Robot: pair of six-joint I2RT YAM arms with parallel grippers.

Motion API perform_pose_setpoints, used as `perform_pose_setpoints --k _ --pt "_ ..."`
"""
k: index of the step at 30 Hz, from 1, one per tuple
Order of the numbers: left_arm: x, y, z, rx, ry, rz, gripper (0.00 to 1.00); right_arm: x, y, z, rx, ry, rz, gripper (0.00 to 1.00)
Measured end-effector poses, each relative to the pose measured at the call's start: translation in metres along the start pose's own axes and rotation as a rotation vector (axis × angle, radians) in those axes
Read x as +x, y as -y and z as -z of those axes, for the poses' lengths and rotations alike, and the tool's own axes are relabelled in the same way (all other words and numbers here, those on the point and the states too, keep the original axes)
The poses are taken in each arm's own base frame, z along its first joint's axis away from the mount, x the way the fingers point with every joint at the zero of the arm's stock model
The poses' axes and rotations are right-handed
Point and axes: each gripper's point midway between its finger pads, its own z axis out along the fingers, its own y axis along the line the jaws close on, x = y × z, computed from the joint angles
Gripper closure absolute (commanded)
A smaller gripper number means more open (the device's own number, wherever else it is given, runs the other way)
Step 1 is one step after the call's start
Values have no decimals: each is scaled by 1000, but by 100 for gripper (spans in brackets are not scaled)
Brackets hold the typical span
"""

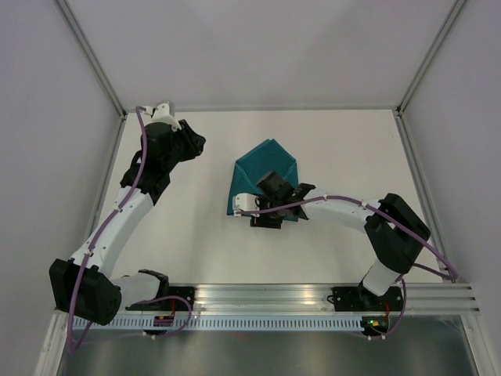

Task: Fold the napkin, place the utensils inside, and roll it up
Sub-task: Roll the napkin at the center of the board.

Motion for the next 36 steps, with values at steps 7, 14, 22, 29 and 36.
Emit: perform_pose_setpoints --k 7,14,22,29,36 --pt "1 0 0 3 -5 -2 61 2 -2 -20 17 -33 25 40" --pt "4 2 -1 17 -20 -2 61 9 7 -34 69 -67 21 41" --pt "9 3 -5 27 -38 -2 61 10 21 -36 141 -93 6 41" --pt "9 6 -10 39 -52 -13 61 10 29 -39 182 -103 6 42" --pt "5 9 -9 50 -45 -19 62 9 29 -40 176 -95 6 45"
